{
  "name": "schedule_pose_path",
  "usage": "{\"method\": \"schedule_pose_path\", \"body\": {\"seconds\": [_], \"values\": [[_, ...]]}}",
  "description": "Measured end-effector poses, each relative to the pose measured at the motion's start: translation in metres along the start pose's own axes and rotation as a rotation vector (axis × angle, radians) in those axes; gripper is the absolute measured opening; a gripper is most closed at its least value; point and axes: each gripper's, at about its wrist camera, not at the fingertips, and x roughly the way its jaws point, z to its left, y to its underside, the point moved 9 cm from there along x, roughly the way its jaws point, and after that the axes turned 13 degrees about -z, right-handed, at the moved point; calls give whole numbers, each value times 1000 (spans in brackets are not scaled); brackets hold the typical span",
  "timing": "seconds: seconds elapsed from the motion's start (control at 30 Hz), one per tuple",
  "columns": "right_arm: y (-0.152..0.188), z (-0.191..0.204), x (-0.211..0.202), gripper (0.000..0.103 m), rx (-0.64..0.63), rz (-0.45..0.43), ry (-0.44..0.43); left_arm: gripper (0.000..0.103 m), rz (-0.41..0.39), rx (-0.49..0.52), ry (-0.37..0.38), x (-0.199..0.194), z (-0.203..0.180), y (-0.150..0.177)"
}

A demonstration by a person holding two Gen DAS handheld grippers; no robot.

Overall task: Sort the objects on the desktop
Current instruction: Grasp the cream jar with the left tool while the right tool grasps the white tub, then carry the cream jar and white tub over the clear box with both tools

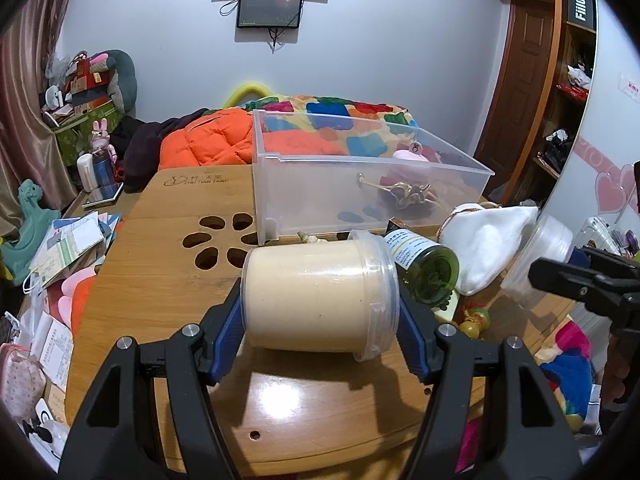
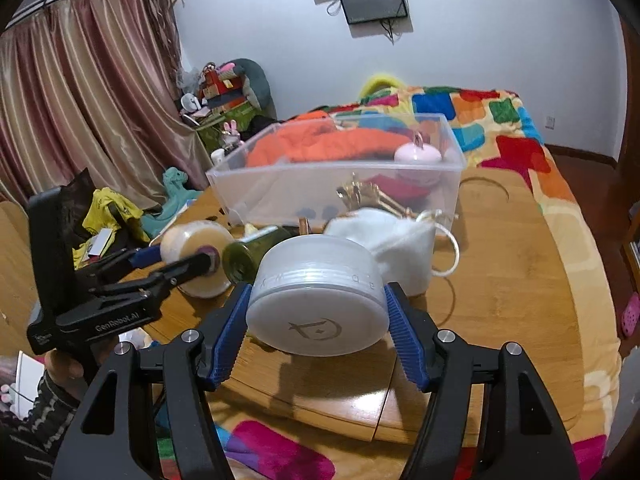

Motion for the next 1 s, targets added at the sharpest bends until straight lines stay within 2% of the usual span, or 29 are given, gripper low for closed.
{"method": "schedule_pose_path", "body": {"seconds": [0.7,1.0], "values": [[-32,4,-8,62,-39,-45,-26,66,-28,10,17,-13,-11,-18],[-42,4,-5,62,-57,-53,-30,66,-65,71,3,-18,-15,-45]]}}
